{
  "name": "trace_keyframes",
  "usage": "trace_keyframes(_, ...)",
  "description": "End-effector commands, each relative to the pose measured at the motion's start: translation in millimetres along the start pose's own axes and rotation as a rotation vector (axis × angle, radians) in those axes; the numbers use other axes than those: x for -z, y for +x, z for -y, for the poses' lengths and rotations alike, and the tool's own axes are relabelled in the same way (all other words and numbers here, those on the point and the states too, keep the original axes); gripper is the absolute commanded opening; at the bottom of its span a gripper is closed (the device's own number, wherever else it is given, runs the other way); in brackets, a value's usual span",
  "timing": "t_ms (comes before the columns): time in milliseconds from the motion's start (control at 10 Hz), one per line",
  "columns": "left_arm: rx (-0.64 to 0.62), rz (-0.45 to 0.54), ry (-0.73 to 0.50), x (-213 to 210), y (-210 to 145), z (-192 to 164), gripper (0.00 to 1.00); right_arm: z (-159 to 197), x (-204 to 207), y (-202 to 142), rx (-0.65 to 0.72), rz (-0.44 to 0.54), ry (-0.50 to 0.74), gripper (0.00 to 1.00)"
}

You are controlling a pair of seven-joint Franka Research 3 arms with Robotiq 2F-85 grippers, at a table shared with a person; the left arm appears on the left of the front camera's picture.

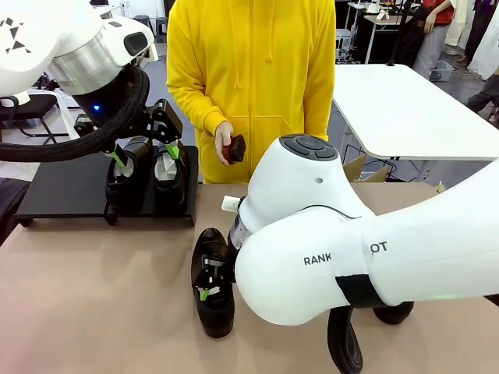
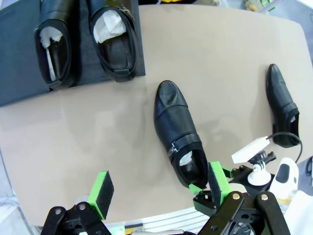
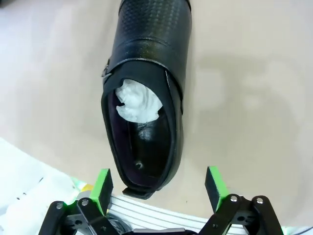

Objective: Organize the shoes by placing them on the stand.
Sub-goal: Pick up one Shoe and place it in the middle of the table, then place the Shoe from the middle of the table onto the Shoes Stand.

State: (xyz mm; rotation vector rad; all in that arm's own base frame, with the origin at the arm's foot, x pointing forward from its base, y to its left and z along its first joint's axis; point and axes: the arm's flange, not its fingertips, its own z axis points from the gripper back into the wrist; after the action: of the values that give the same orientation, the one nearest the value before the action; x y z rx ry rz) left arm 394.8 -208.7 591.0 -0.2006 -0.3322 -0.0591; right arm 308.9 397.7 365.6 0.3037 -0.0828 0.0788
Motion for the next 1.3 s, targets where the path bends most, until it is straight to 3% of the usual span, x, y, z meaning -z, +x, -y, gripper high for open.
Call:
trace_keyframes(0, -0.001, 0.006, -0.004, -1, 1, -1, 1.00, -1, 13, 12, 0.014, -0.004, 0.012, 1.00)
trace_keyframes(1000, -0.001, 0.006, -0.004, -1, 1, -1, 1.00, 3, 14, 8, 0.017, -0.017, 0.001, 1.00)
trace_keyframes(1100, -0.001, 0.006, -0.004, -1, 1, -1, 1.00, 4, -27, -6, 0.003, 0.112, -0.120, 1.00)
trace_keyframes(1200, -0.001, 0.006, -0.004, -1, 1, -1, 1.00, 14, -66, -18, 0.008, 0.174, -0.100, 1.00)
